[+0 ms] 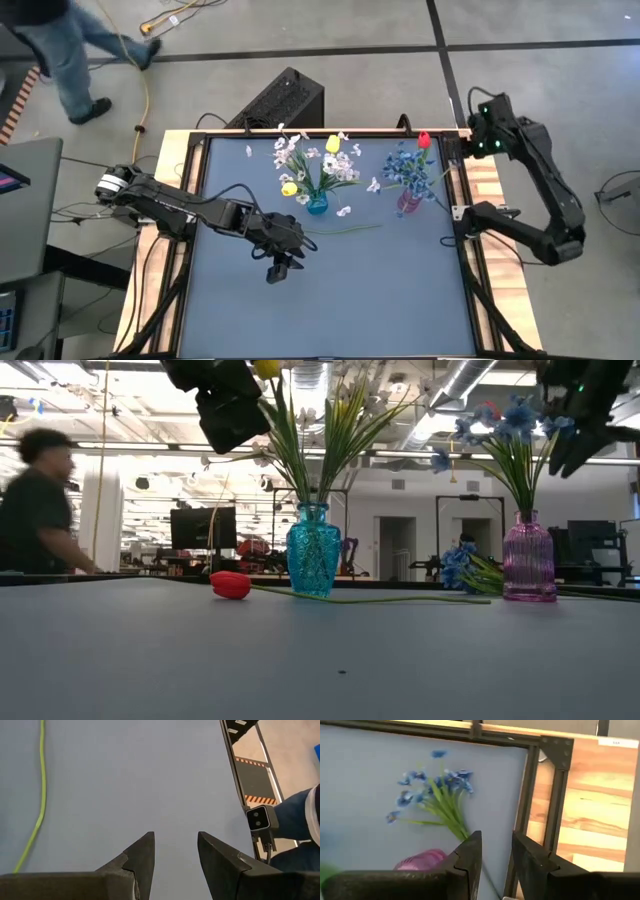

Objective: Sort flowers into vase by color
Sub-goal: Put the blue flowers into the violet vase

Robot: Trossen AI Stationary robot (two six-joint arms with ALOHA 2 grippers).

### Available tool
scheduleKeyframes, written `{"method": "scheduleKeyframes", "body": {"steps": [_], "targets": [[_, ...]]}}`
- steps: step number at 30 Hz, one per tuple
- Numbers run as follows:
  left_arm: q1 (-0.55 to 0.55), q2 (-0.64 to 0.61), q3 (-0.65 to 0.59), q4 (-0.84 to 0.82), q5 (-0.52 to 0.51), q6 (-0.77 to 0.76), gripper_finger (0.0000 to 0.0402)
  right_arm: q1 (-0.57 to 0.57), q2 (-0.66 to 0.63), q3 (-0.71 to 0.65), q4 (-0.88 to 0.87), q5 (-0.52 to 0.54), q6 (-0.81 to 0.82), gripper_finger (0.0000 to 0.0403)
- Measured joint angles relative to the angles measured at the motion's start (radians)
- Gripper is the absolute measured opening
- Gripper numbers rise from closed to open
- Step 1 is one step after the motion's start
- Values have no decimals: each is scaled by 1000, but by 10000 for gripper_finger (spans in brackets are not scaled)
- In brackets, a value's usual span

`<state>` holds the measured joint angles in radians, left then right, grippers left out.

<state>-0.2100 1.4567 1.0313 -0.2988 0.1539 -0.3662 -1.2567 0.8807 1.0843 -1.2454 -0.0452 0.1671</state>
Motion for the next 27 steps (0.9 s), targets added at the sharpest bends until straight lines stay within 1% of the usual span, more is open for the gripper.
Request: {"method": "scheduleKeyframes", "body": {"steps": [2, 3, 5, 10, 16, 18, 21, 25, 27], "targets": [[1, 0, 0, 1, -1, -6, 138, -63, 39, 0, 18, -36, -35, 134], [3, 0, 0, 4, 0, -6, 138, -74, 42, -4, 42, -36, -58, 134], [11, 0, 0, 8, 1, -10, 138, -77, 24, -10, 71, -39, -66, 134], [32, 0, 1, 31, 9, -13, 138, -51, 22, -14, 88, -127, -8, 134], [43, 0, 1, 30, 19, -19, 138, -41, 23, -20, 148, -64, 86, 134], [44, 0, 1, 34, 14, -17, 138, -21, 24, -48, 165, -43, 122, 133], [44, 0, 1, 46, 10, -13, 138, 9, 23, -130, 219, -64, 195, 130], [44, 0, 1, 44, 15, -13, 138, -4, 21, -253, 302, -58, 266, 127], [43, 0, 1, 43, 15, -13, 138, -5, 22, -321, 352, -51, 332, 127]]}}
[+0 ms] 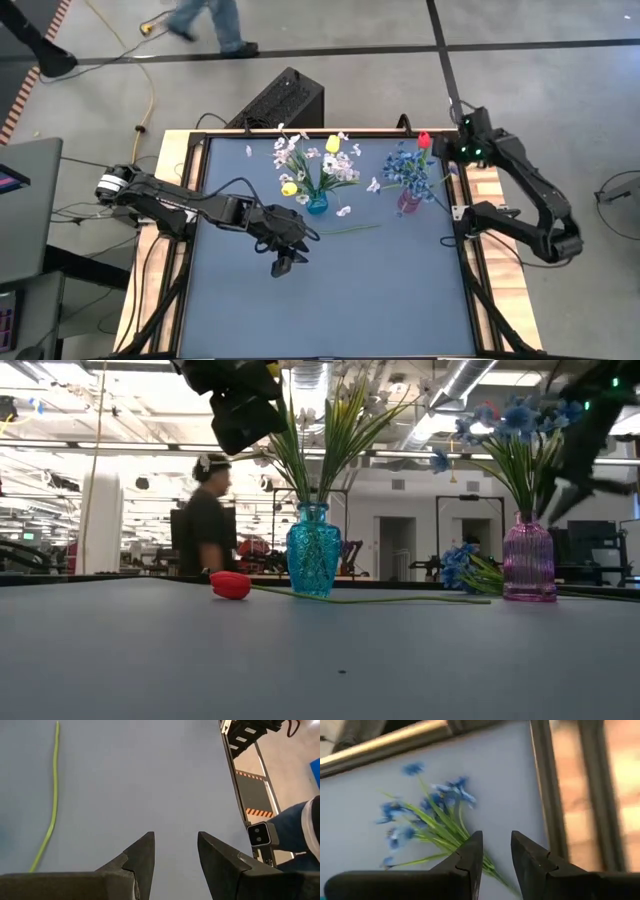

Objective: Sort flowers into vase by color
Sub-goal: Put the blue flowers into the violet vase

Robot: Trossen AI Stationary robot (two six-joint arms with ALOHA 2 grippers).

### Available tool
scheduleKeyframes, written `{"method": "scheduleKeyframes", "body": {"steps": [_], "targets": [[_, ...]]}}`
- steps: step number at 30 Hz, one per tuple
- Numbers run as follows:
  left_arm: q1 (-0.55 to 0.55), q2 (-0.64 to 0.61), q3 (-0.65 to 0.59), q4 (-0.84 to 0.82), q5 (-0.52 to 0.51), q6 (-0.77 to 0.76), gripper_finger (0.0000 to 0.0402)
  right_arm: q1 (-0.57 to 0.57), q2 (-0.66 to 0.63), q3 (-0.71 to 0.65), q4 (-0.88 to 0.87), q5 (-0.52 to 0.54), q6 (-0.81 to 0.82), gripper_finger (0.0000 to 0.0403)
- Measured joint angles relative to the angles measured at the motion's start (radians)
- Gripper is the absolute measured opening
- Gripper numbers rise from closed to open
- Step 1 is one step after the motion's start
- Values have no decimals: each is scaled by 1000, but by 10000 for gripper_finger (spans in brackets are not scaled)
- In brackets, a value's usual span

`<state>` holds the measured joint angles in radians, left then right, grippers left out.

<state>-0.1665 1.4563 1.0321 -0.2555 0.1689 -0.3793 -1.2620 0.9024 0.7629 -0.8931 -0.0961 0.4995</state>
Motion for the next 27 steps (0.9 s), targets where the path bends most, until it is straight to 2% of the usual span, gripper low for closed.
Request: {"method": "scheduleKeyframes", "body": {"steps": [4, 15, 27], "targets": [[0, 0, 0, 0, 2, 0, 138, 7, 0, -119, 117, -4, 91, 127], [-1, 0, 0, -10, 36, -33, 138, 63, 0, -312, 191, -1, 34, 127], [-5, 0, 0, -8, 65, -63, 138, 187, 0, -343, 244, 15, 100, 127]]}}
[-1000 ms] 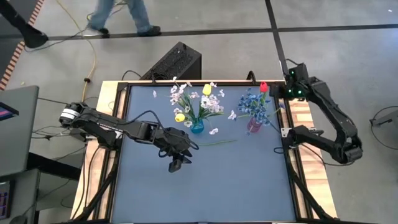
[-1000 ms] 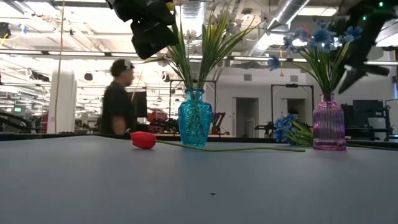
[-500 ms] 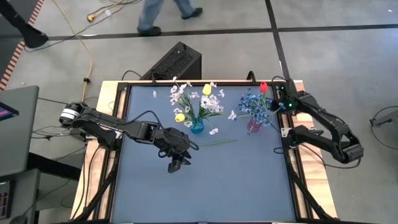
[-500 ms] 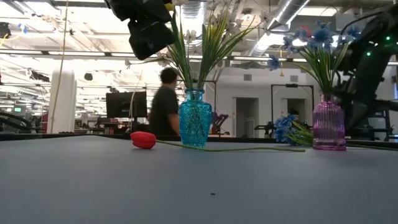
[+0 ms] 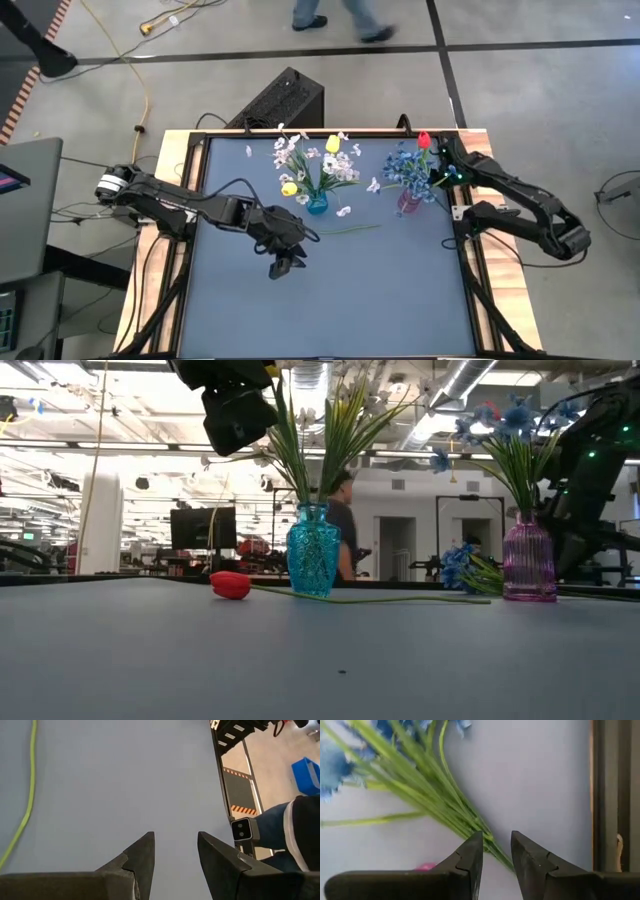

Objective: Sort flowers into vase by color
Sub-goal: Put the blue flowers into the violet vase

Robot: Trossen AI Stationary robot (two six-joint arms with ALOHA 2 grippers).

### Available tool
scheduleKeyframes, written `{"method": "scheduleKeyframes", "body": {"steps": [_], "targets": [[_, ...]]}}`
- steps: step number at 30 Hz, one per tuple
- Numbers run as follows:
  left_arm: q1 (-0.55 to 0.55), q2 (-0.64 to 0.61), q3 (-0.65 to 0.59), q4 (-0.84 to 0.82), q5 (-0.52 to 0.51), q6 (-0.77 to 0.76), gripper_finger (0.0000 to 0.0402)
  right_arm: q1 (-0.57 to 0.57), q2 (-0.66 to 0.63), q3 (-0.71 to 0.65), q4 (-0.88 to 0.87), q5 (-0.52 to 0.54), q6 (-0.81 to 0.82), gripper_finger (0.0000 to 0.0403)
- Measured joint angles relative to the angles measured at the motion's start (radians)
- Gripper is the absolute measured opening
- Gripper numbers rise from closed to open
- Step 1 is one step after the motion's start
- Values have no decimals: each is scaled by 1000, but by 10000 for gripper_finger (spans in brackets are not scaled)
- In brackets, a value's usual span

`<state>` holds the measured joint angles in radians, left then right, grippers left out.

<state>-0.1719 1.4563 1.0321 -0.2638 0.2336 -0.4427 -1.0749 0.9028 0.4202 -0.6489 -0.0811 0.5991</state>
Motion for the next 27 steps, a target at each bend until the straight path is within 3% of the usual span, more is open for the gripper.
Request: {"method": "scheduleKeyframes", "body": {"steps": [6, 15, 27], "targets": [[0, 0, 0, 0, 13, -4, 138, 15, 37, 0, 63, -5, 139, 127], [0, 0, 0, 0, 23, -17, 138, 15, 175, 23, 219, -93, 88, 131], [-17, 0, 0, -1, 20, -40, 138, 5, 195, 124, 216, -72, -36, 219]]}}
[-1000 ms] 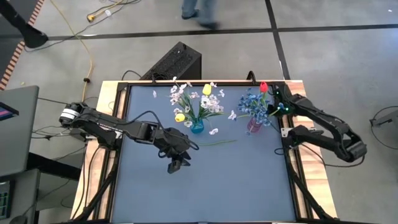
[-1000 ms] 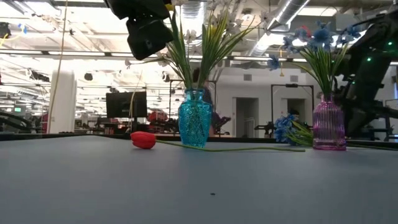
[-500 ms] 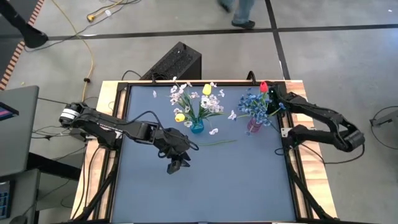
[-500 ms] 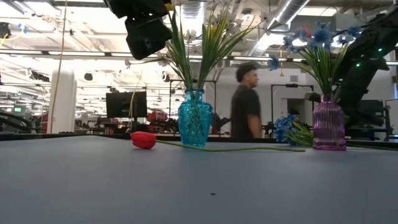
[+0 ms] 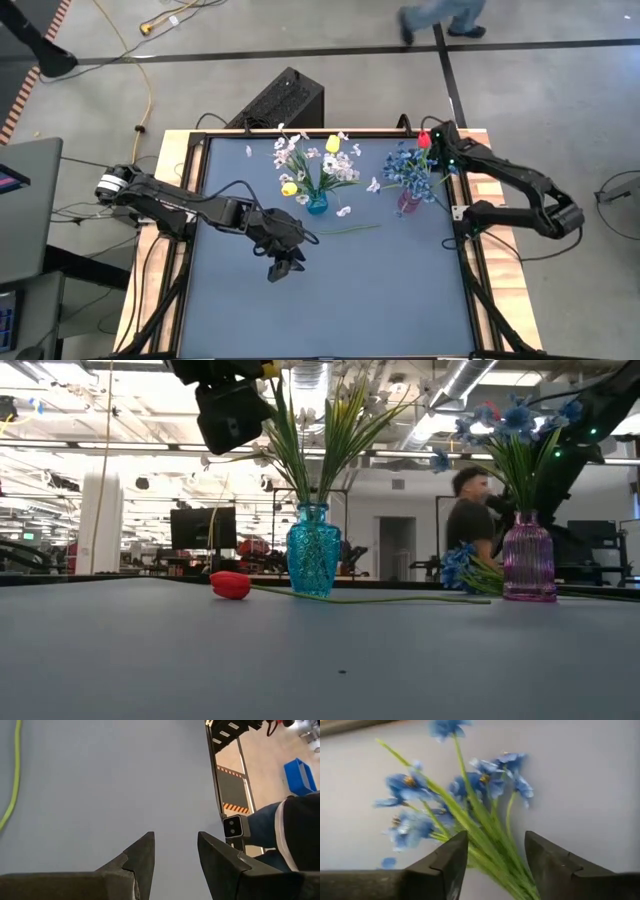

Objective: Sort flowers into vase by color
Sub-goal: Put the blue flowers into the violet vase

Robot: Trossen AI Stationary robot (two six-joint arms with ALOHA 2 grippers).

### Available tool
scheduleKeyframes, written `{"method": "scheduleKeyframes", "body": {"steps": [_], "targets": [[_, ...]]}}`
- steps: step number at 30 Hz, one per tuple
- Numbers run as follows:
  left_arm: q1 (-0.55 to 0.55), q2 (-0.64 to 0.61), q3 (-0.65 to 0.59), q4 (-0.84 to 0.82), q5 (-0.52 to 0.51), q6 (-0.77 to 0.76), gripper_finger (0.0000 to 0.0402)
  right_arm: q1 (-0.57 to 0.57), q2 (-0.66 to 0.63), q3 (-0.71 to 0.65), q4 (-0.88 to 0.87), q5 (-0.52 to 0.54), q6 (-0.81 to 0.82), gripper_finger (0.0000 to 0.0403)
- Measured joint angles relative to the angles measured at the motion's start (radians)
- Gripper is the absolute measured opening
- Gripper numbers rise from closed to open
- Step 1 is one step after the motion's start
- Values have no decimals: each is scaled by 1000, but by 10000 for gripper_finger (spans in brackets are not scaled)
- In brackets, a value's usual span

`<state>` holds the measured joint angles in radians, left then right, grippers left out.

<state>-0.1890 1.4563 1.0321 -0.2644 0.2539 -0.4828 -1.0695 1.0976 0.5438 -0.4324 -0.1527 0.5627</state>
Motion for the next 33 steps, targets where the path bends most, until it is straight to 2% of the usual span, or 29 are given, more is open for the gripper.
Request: {"method": "scheduleKeyframes", "body": {"steps": [6, 16, 21, 26, 29, 33], "targets": [[0, 0, 0, -4, -4, 2, 138, 46, 38, 0, -5, 45, -22, 249], [0, 0, 0, -15, -5, 7, 138, 82, 95, 0, 4, 45, -41, 249], [0, 0, 0, -16, -5, 8, 138, 104, 154, 0, 38, -23, -49, 249], [0, 0, 0, -39, -6, 10, 138, 122, 231, -1, 65, 27, -26, 247], [-1, 0, 0, -48, -6, 6, 138, 121, 256, 2, 82, 46, -17, 229], [-1, 0, 0, -59, -5, 5, 138, 120, 256, 1, 81, 54, -3, 161]]}}
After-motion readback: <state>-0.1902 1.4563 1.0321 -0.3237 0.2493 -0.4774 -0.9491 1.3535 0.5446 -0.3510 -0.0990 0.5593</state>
